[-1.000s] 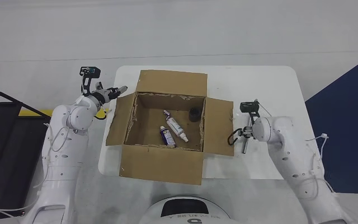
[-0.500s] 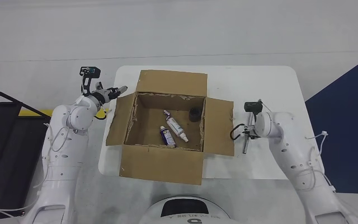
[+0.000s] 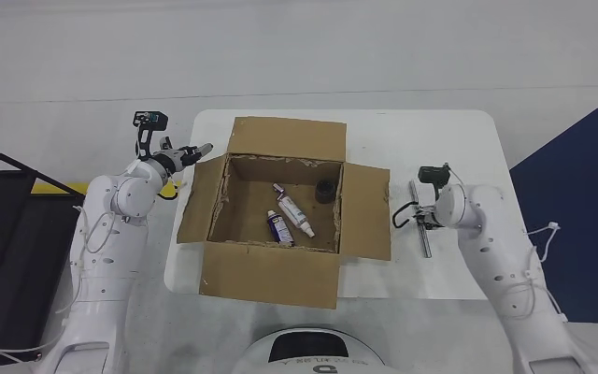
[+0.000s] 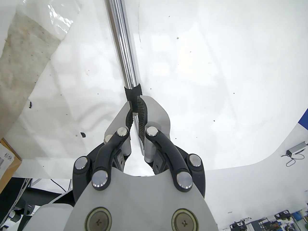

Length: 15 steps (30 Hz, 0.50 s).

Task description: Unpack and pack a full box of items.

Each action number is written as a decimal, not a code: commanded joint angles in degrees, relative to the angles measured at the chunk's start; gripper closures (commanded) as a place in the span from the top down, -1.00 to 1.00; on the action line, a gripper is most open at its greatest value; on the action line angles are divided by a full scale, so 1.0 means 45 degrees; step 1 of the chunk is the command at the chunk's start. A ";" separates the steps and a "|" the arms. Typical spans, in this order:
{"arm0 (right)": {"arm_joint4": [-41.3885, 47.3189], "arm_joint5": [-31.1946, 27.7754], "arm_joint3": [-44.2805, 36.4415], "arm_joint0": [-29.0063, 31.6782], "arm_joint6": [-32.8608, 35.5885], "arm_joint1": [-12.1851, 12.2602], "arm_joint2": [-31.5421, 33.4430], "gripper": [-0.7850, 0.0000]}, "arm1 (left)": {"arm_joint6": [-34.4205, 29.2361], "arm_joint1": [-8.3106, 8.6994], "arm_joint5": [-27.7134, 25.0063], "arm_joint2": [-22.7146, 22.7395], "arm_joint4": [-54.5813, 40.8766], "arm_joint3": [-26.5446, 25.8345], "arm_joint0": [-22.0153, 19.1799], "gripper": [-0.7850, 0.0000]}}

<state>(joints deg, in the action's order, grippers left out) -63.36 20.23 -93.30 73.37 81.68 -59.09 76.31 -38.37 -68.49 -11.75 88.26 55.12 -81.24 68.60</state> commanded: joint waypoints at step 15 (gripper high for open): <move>0.1249 -0.1740 -0.0954 0.0850 -0.0428 0.0058 0.0785 -0.03 | 0.0000 0.0000 0.0000 0.0000 0.0000 0.0000 0.0000 1.00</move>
<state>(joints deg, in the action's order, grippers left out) -57.91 13.57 -97.64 77.18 79.55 -58.86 79.94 -38.37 -68.49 -11.75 88.26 55.12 -81.24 68.60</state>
